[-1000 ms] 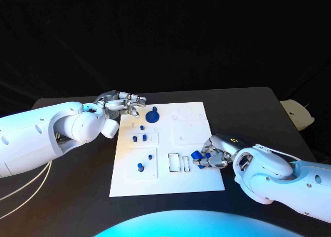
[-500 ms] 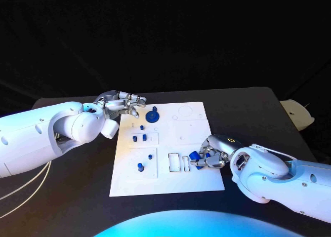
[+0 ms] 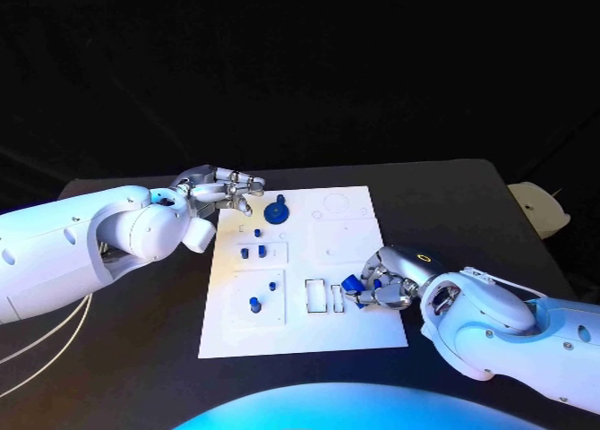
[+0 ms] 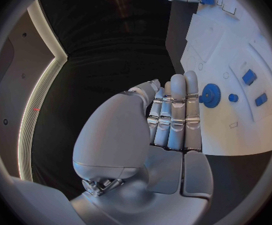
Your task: Assemble the parts on the task board
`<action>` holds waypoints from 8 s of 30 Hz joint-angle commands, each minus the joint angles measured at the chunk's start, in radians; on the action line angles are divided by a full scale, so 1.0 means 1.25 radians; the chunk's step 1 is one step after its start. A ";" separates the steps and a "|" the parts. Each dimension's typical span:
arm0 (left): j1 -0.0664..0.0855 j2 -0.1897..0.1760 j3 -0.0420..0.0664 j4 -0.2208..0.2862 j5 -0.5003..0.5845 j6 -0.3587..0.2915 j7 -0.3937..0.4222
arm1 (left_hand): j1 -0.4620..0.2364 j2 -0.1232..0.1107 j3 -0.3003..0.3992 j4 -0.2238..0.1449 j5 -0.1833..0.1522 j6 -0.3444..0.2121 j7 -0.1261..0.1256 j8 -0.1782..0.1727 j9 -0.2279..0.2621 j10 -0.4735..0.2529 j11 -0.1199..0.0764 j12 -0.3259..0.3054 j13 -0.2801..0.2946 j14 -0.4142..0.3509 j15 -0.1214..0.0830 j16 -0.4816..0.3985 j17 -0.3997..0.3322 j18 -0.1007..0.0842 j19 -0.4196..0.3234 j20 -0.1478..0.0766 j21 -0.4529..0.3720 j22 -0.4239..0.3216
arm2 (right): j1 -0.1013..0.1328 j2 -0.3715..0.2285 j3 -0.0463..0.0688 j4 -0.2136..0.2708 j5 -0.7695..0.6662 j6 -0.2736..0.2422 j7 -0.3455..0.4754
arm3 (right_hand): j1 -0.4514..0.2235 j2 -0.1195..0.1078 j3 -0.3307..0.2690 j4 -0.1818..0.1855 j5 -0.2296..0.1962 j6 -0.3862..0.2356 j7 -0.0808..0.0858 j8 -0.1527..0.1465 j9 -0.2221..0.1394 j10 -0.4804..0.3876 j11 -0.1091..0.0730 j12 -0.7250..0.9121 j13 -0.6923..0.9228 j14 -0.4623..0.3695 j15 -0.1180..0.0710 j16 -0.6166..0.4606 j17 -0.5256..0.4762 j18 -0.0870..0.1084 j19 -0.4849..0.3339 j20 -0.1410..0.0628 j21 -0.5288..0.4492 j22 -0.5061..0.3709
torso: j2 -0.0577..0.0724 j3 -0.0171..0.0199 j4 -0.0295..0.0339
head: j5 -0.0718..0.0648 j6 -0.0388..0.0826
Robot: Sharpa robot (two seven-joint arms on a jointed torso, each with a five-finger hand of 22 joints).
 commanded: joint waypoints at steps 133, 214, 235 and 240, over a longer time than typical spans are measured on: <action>0.001 -0.002 0.000 0.005 -0.004 0.024 -0.010 | 0.001 0.012 0.007 -0.002 0.003 -0.007 0.000 0.001 0.001 -0.010 0.000 0.006 0.001 -0.004 0.004 -0.002 -0.002 0.005 0.010 0.000 0.002 0.001 | -0.004 0.071 -0.002 -0.009 -0.035 0.006 0.000 | 0.044 0.020 0.025 -0.057 -0.169 0.037 -0.026 0.009 0.113 0.057 -0.024 -0.006 0.166 0.083 -0.021 0.004 0.211 -0.005 0.039 -0.018 0.006 0.170 | 0.003 0.0007 0.0018 | 0.014 -0.014; 0.001 -0.007 0.000 0.003 0.002 0.027 -0.005 | 0.000 0.012 0.009 -0.003 0.002 -0.007 0.000 0.002 0.001 -0.011 0.000 0.008 0.001 -0.005 0.004 -0.002 -0.002 0.005 0.010 0.000 0.002 0.001 | 0.003 -0.096 0.000 0.001 -0.113 0.011 0.008 | 0.019 0.001 0.035 -0.011 -0.187 0.023 -0.011 -0.021 0.105 0.050 -0.011 -0.027 0.155 0.083 -0.011 0.003 0.208 -0.002 0.032 -0.010 -0.016 0.165 | -0.001 -0.0034 -0.0019 | -0.017 -0.007; 0.001 -0.010 0.000 0.005 0.002 0.030 -0.006 | 0.000 0.012 0.009 -0.003 0.002 -0.007 0.000 0.002 0.001 -0.011 0.000 0.008 0.001 -0.005 0.004 -0.002 -0.002 0.005 0.010 0.000 0.002 0.001 | -0.018 -0.048 0.000 -0.035 -0.100 0.029 0.005 | 0.018 0.000 0.036 -0.009 -0.187 0.024 -0.011 -0.022 0.105 0.049 -0.011 -0.029 0.154 0.083 -0.011 0.003 0.207 -0.001 0.031 -0.009 -0.019 0.164 | -0.001 -0.0038 -0.0013 | -0.014 -0.011; 0.001 -0.011 0.000 0.006 0.002 0.031 -0.006 | 0.000 0.012 0.009 -0.003 0.002 -0.007 0.000 0.002 0.001 -0.011 0.000 0.008 0.001 -0.005 0.004 -0.002 -0.002 0.005 0.010 0.000 0.002 0.001 | -0.021 -0.043 0.000 -0.042 -0.112 0.044 0.004 | 0.018 0.001 0.036 -0.009 -0.187 0.025 -0.011 -0.022 0.105 0.049 -0.011 -0.029 0.154 0.083 -0.011 0.003 0.207 -0.001 0.031 -0.009 -0.019 0.164 | -0.001 -0.0035 -0.0020 | -0.012 -0.013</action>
